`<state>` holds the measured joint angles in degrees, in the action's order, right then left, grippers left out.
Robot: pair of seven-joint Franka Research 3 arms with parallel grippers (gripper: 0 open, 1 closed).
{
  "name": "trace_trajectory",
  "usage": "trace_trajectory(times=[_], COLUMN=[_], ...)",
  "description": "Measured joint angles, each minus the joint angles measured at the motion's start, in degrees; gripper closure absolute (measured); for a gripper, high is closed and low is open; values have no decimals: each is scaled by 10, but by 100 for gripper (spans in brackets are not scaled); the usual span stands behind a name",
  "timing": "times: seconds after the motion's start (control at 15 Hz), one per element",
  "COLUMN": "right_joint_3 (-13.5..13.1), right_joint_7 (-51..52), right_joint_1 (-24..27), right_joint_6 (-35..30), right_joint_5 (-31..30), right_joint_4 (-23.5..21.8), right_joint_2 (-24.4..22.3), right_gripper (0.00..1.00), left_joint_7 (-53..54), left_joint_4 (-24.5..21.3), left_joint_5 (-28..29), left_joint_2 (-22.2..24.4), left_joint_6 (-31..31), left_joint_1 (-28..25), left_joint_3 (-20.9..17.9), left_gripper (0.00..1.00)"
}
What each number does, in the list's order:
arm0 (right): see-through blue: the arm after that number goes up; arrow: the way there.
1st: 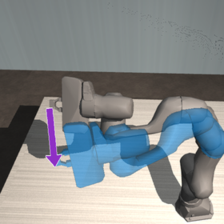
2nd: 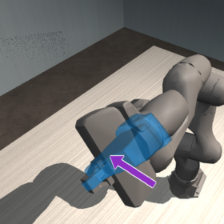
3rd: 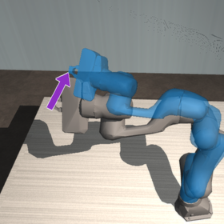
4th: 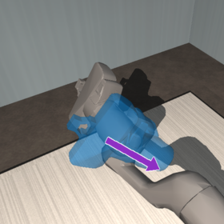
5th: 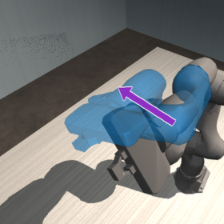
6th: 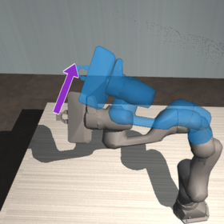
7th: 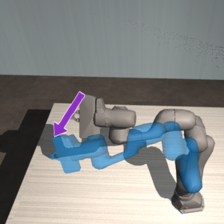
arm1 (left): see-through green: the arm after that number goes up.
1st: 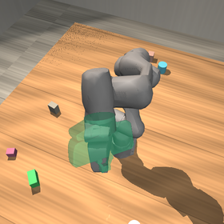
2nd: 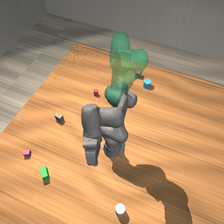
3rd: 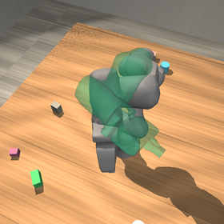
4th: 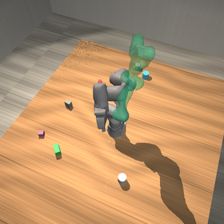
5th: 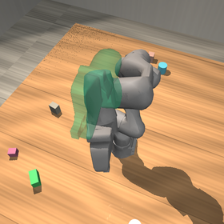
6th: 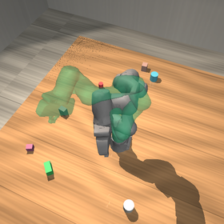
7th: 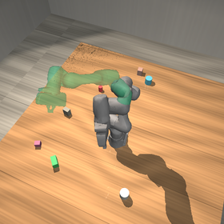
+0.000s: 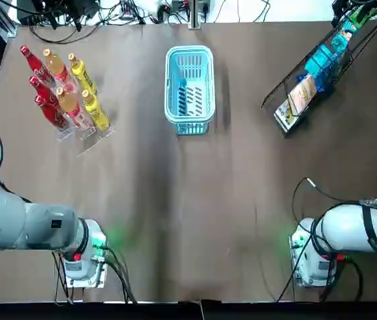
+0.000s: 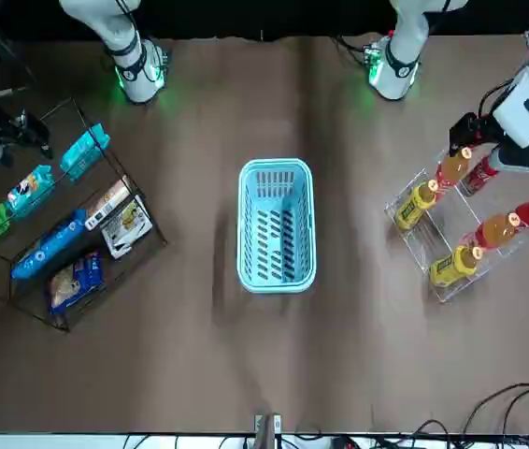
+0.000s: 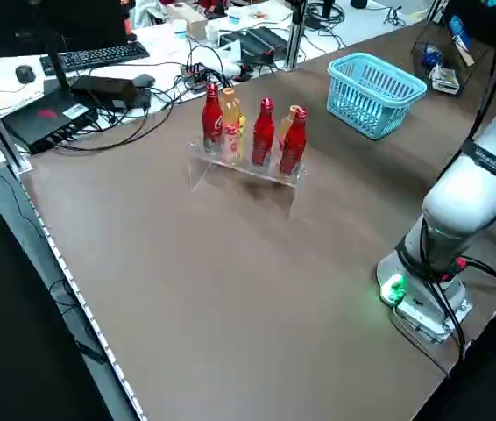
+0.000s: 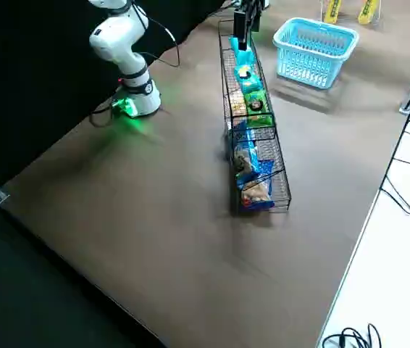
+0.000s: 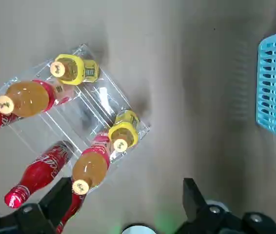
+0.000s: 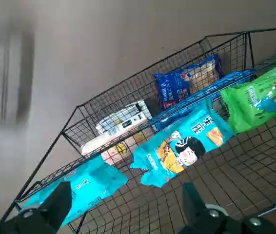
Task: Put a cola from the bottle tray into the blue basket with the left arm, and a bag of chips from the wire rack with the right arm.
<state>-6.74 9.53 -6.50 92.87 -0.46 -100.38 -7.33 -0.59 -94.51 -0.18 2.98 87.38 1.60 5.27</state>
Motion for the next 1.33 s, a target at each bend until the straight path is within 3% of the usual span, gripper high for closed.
trace_trajectory(times=[0.73, 1.07, 1.33], right_joint_3=[1, 1, 1], right_joint_7=[32, 102, 129], right_joint_1=[-1, -1, -1], right_joint_6=[-3, -3, 14], right_joint_5=[-2, -50, -81], right_joint_4=[-2, -5, -6], right_joint_2=[5, 20, 53], right_gripper=[0, 0, 0], left_joint_7=[4, 29, 110], left_joint_4=[-7, -70, -119], left_joint_5=[9, 10, 10], left_joint_2=[-8, -22, -2], left_joint_6=[-6, 49, 92], left_joint_1=[-14, -72, -122], left_joint_3=[-5, -5, -5], left_gripper=[0, 0, 0])
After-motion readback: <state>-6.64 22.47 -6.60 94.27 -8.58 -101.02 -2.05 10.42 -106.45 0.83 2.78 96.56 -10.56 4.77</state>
